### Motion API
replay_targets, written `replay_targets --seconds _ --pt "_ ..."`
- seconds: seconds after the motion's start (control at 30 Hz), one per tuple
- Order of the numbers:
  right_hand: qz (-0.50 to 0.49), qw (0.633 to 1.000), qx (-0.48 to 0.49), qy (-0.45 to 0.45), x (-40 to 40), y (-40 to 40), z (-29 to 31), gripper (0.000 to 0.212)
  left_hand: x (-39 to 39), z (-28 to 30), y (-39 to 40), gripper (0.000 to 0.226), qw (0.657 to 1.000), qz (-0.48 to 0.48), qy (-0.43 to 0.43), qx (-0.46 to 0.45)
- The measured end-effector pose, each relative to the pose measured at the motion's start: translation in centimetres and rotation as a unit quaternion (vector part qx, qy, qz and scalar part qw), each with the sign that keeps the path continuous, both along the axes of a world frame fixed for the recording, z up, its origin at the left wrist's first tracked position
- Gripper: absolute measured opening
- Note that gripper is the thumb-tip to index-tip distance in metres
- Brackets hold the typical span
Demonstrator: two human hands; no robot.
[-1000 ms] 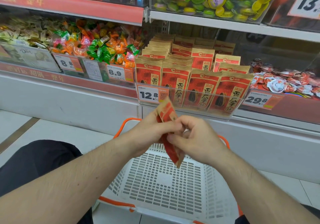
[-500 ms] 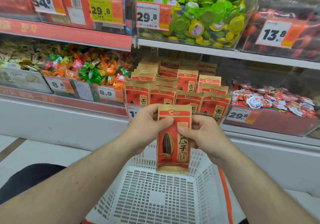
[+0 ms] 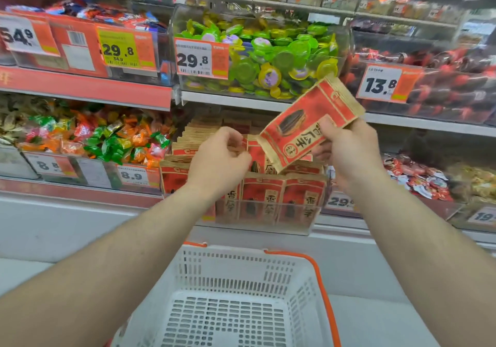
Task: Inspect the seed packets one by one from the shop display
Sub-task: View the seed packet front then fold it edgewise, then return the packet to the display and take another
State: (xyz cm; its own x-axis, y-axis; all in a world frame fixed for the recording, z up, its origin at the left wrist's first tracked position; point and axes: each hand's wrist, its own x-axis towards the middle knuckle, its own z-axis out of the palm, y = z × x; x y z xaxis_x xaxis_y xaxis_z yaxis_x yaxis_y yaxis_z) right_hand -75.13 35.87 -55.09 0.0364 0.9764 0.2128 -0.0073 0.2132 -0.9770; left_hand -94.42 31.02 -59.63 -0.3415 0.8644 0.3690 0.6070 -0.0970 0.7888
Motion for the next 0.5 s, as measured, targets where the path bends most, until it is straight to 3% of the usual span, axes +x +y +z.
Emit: replay_targets --seconds 0.07,0.13,0.23,0.33,0.5 --pt "-0.008 0.996 0.039 -0.083 -0.3 1.4 0.3 0.008 -0.2 0.0 0.4 0.038 0.981 -0.049 0.187 -0.034" --pt "0.001 0.986 0.062 -0.157 -0.9 2.9 0.2 0.005 -0.3 0.1 1.0 0.046 0.945 -0.116 0.294 -0.090" --pt "0.022 0.965 0.075 -0.250 -1.9 5.2 -0.7 0.012 -0.3 -0.2 1.8 0.046 0.907 -0.161 0.361 -0.149" --pt "0.044 0.946 0.061 -0.314 -2.5 6.7 -1.2 0.010 -0.3 -0.3 2.4 0.034 0.889 -0.169 0.398 -0.152" --pt "0.071 0.898 0.034 -0.433 -3.3 8.3 -1.9 0.011 0.0 -0.5 3.1 0.048 0.852 -0.188 0.450 -0.193"
